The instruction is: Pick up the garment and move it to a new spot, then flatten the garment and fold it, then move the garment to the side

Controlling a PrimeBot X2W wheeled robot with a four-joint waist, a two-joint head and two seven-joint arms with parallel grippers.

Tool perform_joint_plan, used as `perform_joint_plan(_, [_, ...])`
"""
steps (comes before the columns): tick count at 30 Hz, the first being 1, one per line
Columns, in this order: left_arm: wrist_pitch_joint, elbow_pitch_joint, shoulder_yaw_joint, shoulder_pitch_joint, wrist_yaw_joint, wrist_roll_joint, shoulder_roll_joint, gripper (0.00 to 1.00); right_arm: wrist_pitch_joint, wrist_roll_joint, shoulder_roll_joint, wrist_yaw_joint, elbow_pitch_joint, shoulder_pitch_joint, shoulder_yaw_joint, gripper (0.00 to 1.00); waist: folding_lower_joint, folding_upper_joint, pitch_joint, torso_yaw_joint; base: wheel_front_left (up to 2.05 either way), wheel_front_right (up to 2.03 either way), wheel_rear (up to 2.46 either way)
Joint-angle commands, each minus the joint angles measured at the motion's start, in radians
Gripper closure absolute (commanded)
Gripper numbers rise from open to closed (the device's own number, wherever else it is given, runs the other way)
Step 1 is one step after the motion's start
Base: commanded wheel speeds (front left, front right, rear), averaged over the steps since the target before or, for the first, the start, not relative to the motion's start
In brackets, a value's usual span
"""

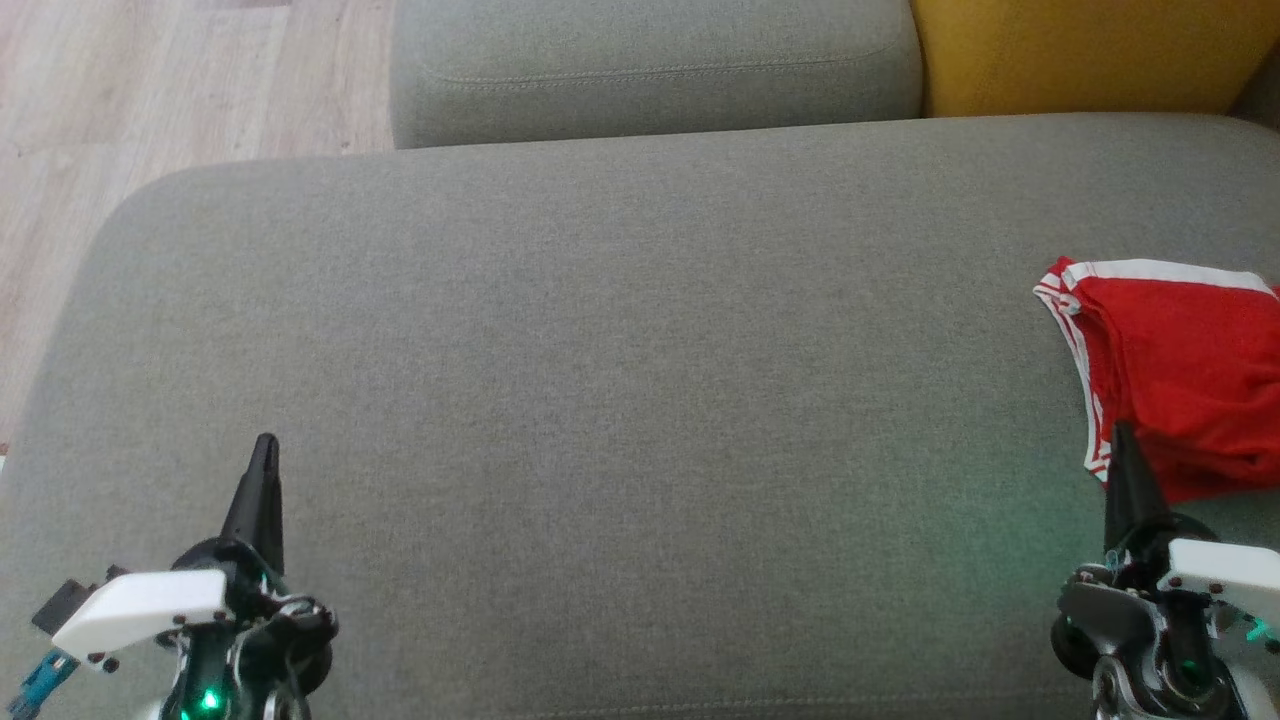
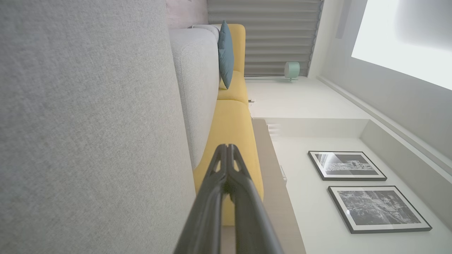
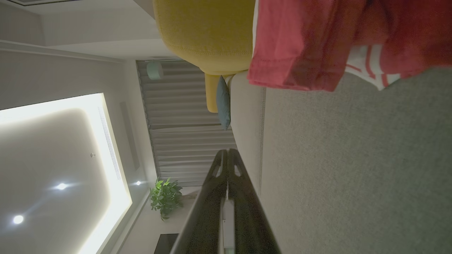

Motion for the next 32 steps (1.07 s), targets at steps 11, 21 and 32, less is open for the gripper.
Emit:
perform_joint_plan(11, [0.01,-0.026,0.042,-0.054,-0.007,0.002,0.007,1.0,0.013,0.002,-0.017,-0.001,-0.03,-0.05,0.015,1.0,0.0,-0.0001,0.0,0.0,0.0,0.0,0.0])
perform_joint_plan(21, [0.012,-0.026,0.045,-0.055,-0.007,0.004,0.005,1.0,0.015,-0.001,-0.015,-0.001,-0.03,-0.05,0.012,1.0,0.0,-0.0001,0.0,0.0,0.0,0.0,0.0])
perform_joint_plan(32, [0.015,-0.026,0.048,-0.055,-0.007,0.007,0.003,1.0,0.017,-0.003,-0.013,-0.001,-0.03,-0.051,0.009,1.0,0.0,-0.0001,0.0,0.0,0.0,0.0,0.0])
